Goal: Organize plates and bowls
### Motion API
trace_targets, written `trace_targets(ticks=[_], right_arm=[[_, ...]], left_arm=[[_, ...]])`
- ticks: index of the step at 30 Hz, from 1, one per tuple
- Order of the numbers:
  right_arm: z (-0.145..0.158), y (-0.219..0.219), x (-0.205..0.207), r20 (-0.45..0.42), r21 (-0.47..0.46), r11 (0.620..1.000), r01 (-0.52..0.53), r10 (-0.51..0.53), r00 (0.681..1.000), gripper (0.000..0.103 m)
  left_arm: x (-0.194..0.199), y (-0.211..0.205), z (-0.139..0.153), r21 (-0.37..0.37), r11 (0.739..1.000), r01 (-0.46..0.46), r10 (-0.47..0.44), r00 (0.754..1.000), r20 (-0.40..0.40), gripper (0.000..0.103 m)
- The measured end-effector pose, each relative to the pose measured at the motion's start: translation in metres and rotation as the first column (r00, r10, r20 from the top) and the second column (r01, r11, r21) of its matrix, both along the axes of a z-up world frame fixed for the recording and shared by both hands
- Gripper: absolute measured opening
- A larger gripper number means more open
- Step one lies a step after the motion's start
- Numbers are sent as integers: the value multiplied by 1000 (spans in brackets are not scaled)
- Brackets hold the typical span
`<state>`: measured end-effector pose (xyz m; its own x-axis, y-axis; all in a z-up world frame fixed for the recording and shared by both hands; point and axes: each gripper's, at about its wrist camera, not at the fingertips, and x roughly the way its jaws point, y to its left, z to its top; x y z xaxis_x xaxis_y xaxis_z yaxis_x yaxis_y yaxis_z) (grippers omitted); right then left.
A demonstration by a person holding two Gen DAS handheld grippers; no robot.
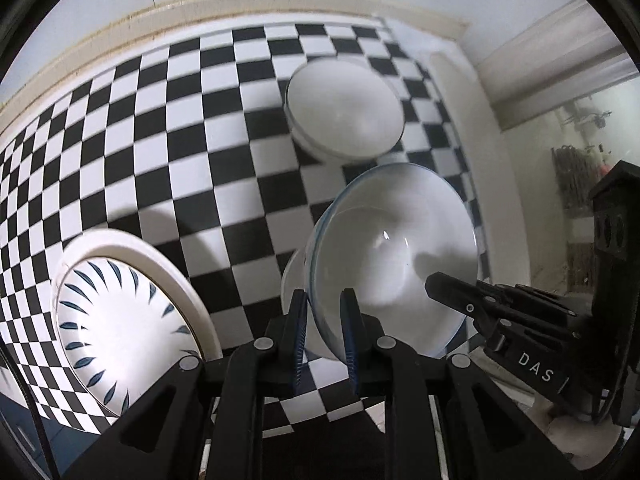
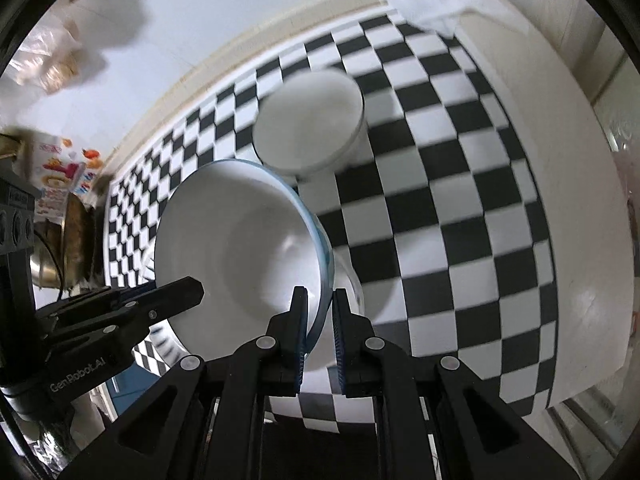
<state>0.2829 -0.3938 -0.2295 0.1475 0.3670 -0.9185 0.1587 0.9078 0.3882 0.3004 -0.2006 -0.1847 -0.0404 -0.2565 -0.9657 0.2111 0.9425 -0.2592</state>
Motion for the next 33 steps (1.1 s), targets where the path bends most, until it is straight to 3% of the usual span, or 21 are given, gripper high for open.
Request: trace_targets(ticks=[11, 33], right_arm=[[-35, 8, -13, -62, -28, 999, -21, 19, 998, 14], [-41, 25, -9, -95, -85, 995, -53, 45, 994, 17]], left_arm=[[-13, -5, -29, 67, 997, 45, -42, 998, -41, 15], [-20, -7, -44, 104, 993, 64, -57, 996, -63, 15]])
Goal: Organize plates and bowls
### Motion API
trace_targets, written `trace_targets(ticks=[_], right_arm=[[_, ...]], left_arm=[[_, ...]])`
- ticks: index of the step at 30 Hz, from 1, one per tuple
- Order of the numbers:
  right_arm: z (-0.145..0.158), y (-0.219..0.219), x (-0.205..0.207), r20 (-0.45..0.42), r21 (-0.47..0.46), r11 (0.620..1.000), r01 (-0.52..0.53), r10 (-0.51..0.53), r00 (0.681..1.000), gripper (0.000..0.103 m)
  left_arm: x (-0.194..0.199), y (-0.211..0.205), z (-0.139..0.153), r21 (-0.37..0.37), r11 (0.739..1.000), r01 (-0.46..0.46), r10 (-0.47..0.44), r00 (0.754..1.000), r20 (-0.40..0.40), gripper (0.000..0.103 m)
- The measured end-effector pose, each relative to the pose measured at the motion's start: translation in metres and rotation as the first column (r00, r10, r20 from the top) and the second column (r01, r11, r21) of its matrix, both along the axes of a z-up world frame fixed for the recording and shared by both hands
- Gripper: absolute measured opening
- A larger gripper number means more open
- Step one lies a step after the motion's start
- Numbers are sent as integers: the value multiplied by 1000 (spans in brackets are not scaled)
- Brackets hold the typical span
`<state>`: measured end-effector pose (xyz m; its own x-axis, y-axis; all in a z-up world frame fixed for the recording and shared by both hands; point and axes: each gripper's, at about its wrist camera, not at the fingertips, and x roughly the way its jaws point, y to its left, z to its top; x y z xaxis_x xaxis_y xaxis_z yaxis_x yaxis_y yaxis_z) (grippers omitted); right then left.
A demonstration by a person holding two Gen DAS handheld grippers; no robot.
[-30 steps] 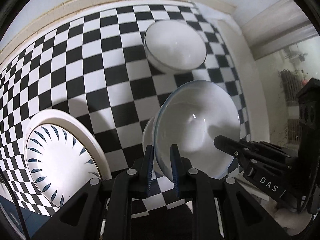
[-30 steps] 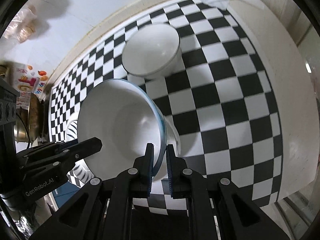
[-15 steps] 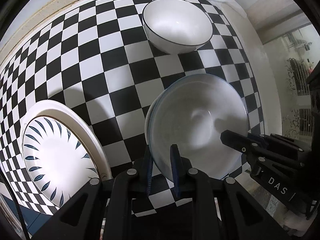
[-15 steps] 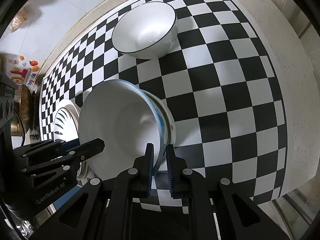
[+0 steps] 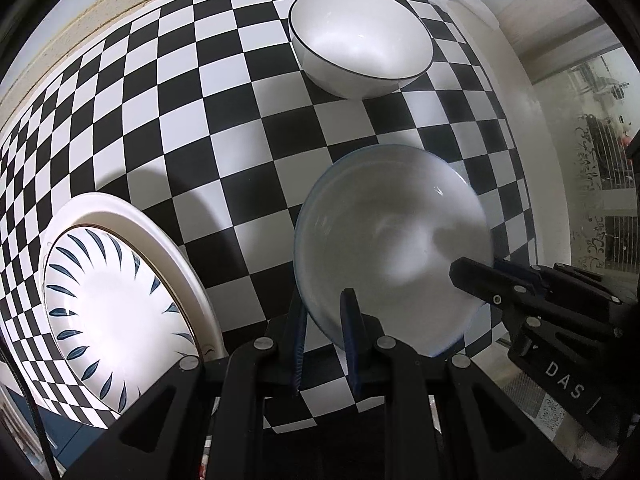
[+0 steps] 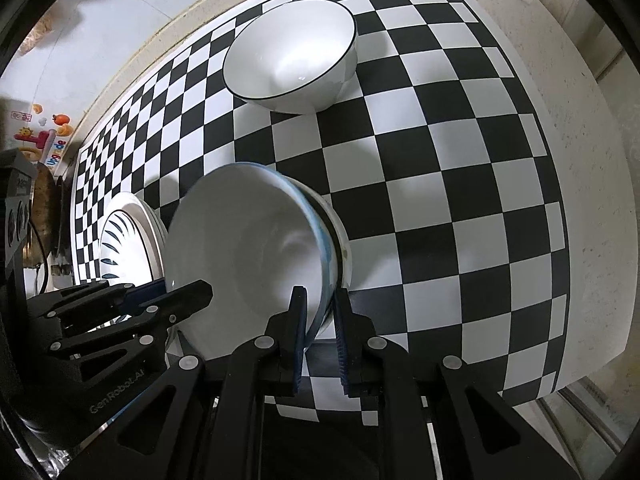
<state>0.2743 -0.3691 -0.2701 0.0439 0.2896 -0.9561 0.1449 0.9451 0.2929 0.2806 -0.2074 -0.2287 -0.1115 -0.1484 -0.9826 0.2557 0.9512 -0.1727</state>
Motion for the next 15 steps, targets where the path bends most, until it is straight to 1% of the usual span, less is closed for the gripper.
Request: trace_targets(ticks=[3, 7, 11, 15], right_arm=[[0, 3, 1, -12, -13, 1000, -12, 11, 1000, 17], [1, 6, -1, -5, -27, 999, -22, 21, 1000, 17], [8, 13, -3, 25, -84, 995, -46, 49, 998, 17], [18, 16, -7, 67, -146, 988, -56, 66, 996, 17]], left_arm=[[-1, -2, 0, 9, 1000, 6, -6, 1000, 7, 15], [-2, -4, 0, 13, 1000, 10, -10, 1000, 13, 15], [-6, -2, 7, 15, 1000, 10, -11, 999, 33, 15], [-10, 4, 24, 18, 1000, 4, -6, 997, 82, 15]])
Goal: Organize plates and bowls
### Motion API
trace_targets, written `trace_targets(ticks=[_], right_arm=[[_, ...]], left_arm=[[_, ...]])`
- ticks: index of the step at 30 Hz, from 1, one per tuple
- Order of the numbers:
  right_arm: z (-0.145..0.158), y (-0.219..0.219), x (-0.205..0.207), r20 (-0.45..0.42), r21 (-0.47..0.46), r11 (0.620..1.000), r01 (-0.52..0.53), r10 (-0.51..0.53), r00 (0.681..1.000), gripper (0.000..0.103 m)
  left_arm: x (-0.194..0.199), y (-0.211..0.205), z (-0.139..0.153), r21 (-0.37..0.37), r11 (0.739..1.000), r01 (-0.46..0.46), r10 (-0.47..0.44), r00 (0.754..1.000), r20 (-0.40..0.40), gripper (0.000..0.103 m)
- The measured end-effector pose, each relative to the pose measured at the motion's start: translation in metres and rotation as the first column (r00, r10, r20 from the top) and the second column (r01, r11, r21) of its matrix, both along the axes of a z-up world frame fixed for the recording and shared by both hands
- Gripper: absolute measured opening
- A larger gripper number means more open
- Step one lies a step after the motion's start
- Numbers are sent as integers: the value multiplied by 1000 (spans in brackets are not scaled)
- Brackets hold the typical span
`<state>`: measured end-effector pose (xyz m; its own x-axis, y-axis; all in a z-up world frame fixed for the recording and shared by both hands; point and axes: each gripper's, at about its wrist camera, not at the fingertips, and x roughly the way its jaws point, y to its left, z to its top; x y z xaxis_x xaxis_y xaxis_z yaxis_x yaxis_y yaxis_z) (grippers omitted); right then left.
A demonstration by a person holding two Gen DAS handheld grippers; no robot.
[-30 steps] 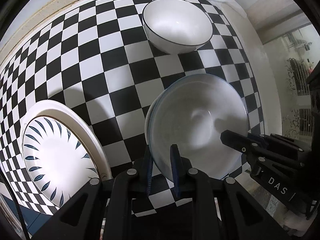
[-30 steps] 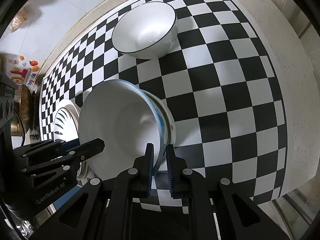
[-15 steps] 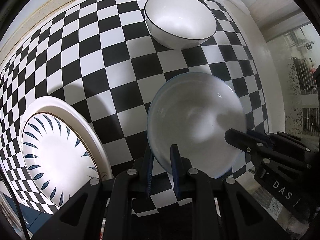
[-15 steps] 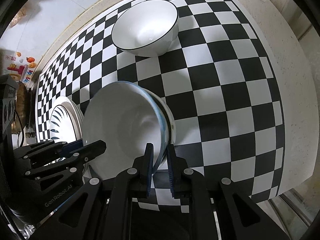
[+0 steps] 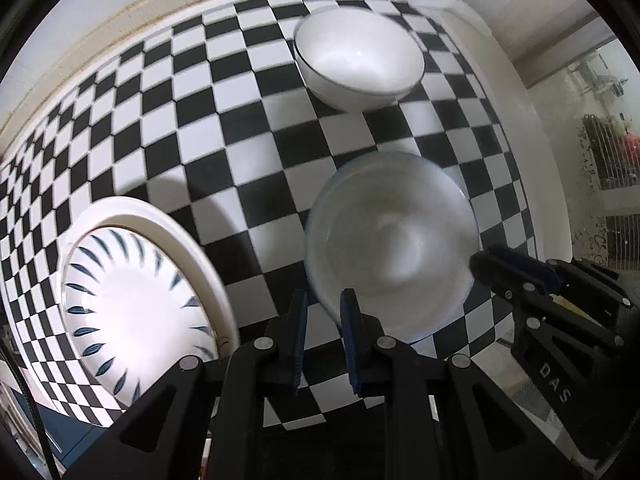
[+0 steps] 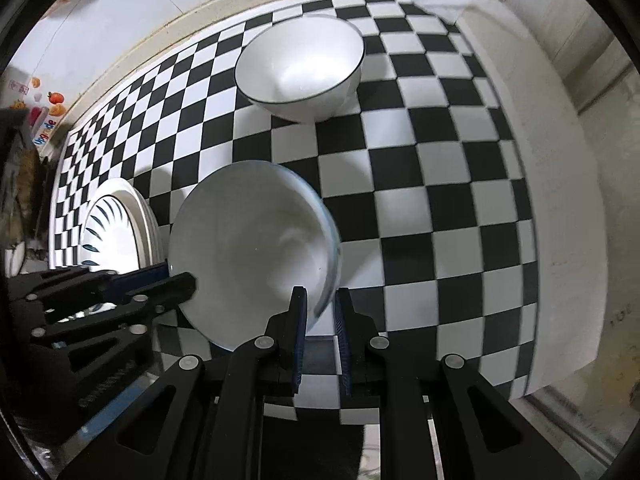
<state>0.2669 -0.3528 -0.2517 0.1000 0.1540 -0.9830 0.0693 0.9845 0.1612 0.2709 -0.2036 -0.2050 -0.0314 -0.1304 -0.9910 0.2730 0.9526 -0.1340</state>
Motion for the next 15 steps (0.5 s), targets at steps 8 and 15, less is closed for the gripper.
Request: trace_targets(ticks=[8, 15], right_arm=[[27, 1, -3, 102, -131, 991, -18, 32, 994, 18], [43, -4, 21, 167, -195, 981, -19, 52, 984, 37]], left_arm=[[21, 20, 36, -32, 997, -76, 80, 990, 118, 18], [67, 25, 36, -53, 989, -136, 142, 981, 132, 21]])
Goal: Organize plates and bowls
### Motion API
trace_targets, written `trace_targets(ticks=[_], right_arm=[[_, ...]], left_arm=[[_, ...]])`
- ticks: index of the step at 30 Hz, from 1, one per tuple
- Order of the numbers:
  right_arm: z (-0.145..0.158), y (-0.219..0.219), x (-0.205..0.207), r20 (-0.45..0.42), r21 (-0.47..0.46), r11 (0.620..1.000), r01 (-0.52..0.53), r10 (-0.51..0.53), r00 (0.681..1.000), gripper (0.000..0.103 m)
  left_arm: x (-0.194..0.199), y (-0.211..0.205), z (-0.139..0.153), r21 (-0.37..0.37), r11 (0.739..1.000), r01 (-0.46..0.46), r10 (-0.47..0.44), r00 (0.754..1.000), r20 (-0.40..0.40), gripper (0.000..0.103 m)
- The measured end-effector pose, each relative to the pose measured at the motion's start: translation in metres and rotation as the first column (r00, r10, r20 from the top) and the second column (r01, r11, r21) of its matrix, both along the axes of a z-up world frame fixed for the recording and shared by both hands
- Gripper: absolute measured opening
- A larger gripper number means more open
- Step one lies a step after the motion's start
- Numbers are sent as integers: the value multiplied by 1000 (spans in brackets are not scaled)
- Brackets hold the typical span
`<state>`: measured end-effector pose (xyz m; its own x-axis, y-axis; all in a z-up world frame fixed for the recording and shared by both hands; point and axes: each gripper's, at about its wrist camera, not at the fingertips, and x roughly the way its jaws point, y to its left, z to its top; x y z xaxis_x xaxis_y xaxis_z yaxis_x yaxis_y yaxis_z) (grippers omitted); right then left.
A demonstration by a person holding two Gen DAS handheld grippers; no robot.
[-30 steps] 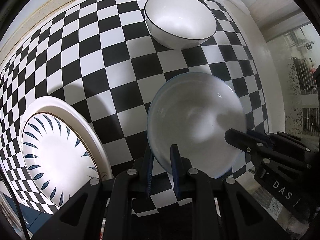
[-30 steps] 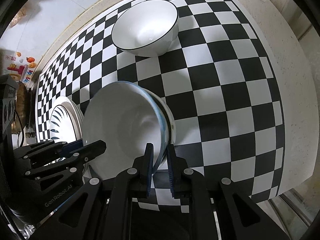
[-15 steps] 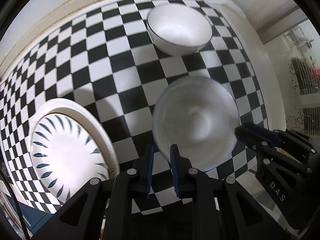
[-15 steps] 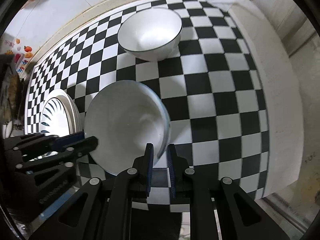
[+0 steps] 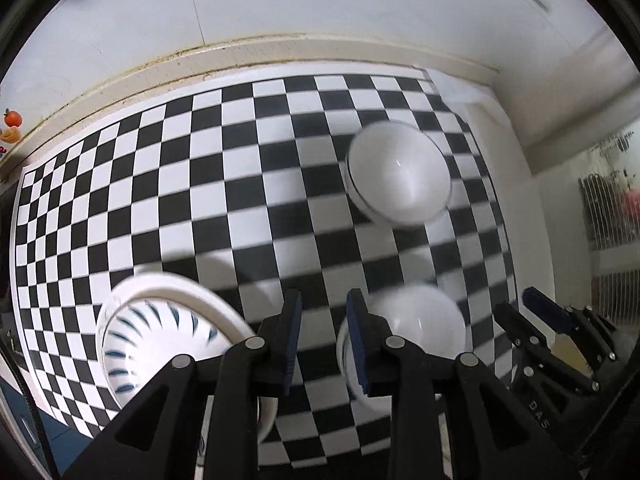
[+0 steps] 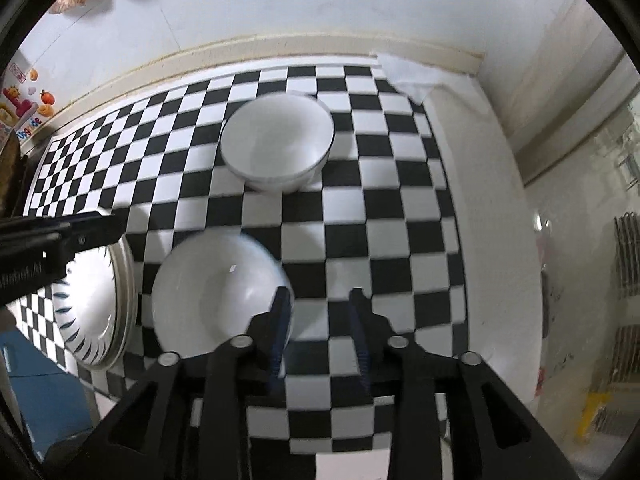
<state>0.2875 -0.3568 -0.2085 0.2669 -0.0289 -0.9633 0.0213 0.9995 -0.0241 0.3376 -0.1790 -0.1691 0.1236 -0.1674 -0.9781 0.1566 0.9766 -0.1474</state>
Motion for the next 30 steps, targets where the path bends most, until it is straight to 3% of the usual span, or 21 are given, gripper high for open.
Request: trace_targets(ticks=[3, 9, 22, 30], right_arm=[[2, -6, 19, 19, -17, 1000, 4, -4, 1000, 43], [-5, -21, 57, 19, -16, 1000, 25, -25, 999, 44], [-42, -40, 126, -29, -11, 999, 53, -53, 998, 45], [-77, -53, 151, -135, 135, 982, 129, -111, 985, 44]], left_arm=[[19, 0, -7, 9, 1000, -10, 10, 1000, -2, 21], [58, -5, -26, 1, 1000, -24, 24, 999, -39, 22], [112, -27, -65, -92, 996, -7, -8, 986, -165, 22], [129, -44, -99, -129, 991, 19, -53, 962, -266, 21]])
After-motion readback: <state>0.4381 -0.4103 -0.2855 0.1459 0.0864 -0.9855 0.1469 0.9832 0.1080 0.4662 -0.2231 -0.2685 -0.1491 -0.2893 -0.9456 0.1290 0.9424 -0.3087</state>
